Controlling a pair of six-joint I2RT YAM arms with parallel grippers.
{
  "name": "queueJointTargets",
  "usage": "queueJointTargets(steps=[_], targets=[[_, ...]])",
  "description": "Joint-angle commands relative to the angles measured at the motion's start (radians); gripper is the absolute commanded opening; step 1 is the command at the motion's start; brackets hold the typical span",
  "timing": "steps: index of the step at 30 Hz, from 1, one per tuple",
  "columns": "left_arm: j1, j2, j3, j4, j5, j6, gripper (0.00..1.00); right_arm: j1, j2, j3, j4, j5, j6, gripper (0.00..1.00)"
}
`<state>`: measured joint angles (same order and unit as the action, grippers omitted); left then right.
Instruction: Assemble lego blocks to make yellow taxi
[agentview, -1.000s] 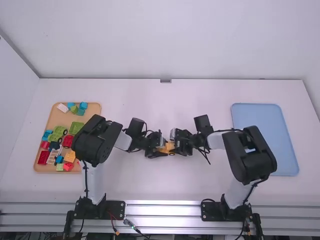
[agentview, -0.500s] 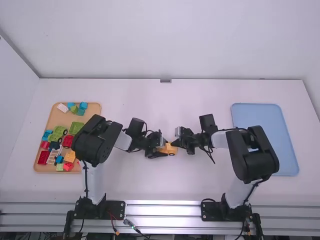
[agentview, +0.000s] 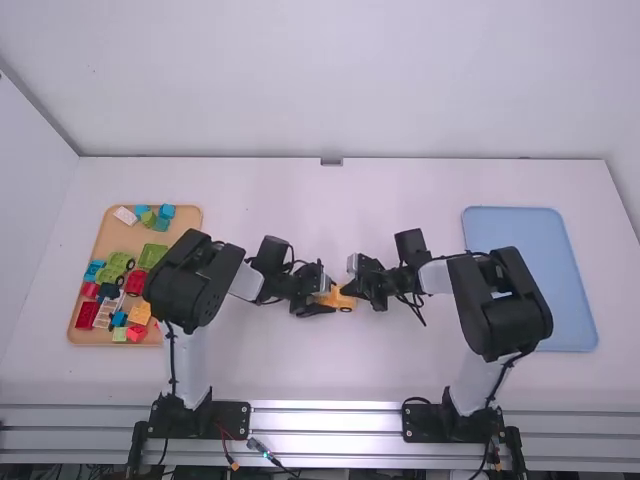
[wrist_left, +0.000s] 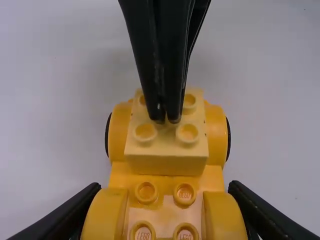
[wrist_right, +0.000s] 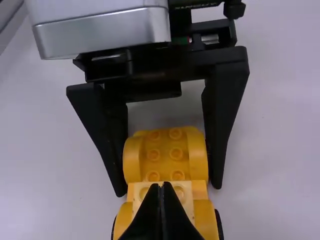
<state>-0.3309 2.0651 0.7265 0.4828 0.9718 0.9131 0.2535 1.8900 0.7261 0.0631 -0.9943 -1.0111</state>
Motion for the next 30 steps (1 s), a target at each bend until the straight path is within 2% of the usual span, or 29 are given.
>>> queueJointTargets(steps=[1, 6, 8, 14, 24, 27, 30], targets=[[0.002, 0.019, -0.018, -0.030, -0.072, -0.028, 0.66, 0.002, 0.031, -0.020, -0.026, 0.183, 0.009, 0.00], [-0.002, 0.019, -0.018, -0.029, -0.072, -0.026, 0.63, 0.035, 0.037, -0.021, -0.021, 0.245, 0.009, 0.00], [-0.002, 0.019, -0.018, -0.026, -0.072, -0.026, 0.59, 0.053, 0.052, -0.021, -0.003, 0.259, 0.021, 0.00], [-0.002, 0.019, -0.018, -0.030, -0.072, -0.026, 0.54, 0.053, 0.058, -0.019, 0.040, 0.207, 0.019, 0.00], [-0.002, 0.019, -0.018, -0.026, -0.072, -0.026, 0.56, 0.075, 0.038, -0.017, 0.047, 0.254, 0.040, 0.02], [-0.002, 0.019, -0.018, -0.030, -0.073, -0.026, 0.56, 0.053, -0.014, 0.007, 0.064, 0.157, 0.107, 0.36], [-0.002, 0.019, -0.019, -0.031, -0.072, -0.026, 0.57, 0.026, -0.100, 0.037, 0.031, 0.052, 0.106, 0.52]])
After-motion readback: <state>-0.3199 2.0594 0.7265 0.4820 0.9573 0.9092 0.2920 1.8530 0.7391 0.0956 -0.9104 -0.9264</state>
